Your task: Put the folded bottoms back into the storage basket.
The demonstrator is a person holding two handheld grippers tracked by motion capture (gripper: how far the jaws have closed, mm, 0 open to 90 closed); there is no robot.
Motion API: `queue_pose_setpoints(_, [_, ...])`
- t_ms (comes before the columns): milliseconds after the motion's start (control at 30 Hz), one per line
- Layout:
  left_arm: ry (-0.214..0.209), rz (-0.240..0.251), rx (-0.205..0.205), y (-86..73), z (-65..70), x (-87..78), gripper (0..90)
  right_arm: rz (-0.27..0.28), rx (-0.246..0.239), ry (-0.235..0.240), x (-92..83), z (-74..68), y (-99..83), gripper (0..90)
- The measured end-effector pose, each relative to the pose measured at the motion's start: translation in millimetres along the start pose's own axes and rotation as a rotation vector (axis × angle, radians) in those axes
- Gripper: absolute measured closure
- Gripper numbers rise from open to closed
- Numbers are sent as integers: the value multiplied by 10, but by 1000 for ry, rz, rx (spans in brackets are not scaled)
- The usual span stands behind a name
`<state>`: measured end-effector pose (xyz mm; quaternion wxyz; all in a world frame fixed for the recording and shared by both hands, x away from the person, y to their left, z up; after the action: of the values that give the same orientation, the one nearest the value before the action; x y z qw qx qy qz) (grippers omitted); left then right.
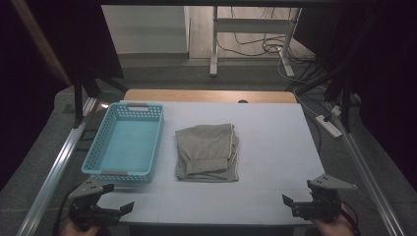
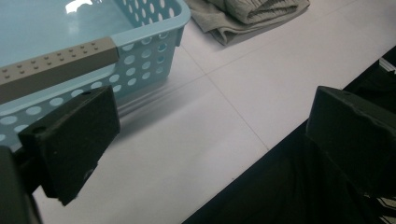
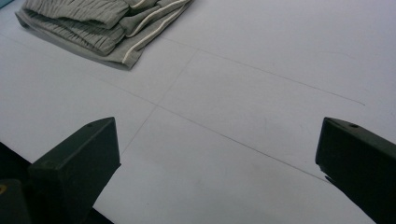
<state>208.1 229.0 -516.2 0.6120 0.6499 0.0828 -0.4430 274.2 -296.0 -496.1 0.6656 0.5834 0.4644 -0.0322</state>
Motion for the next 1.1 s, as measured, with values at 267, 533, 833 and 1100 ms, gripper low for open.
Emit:
queue_pose_setpoints(267, [-28,17,-26,-2,-17,-21,31,0,18,20,6,10,1,1])
queue_pose_setpoints(533, [-38,22,-31,-1,-22,-26,32,-8,-10,21,13,-18,-1,2])
queue_pose_setpoints(833, [-29,17,-29,0,-21,-20,31,-16,-5,36,21,-20,-5,2])
queue_pose_setpoints(1100, [-21,19,-21,3,-11,-25,26,-22,-10,41,28,-24,-8,2])
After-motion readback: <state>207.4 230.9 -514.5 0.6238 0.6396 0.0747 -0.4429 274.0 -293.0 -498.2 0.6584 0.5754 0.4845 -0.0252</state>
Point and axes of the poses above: each handheld gripper's, and its own axes: x roughly forward along the jaws, y roughly out of its top, z roughly to its right, the point moved 7 cm from there along x, roughly forward along the jaws, and after that the axes turned 7 degrees about y, right-handed, at the moved point
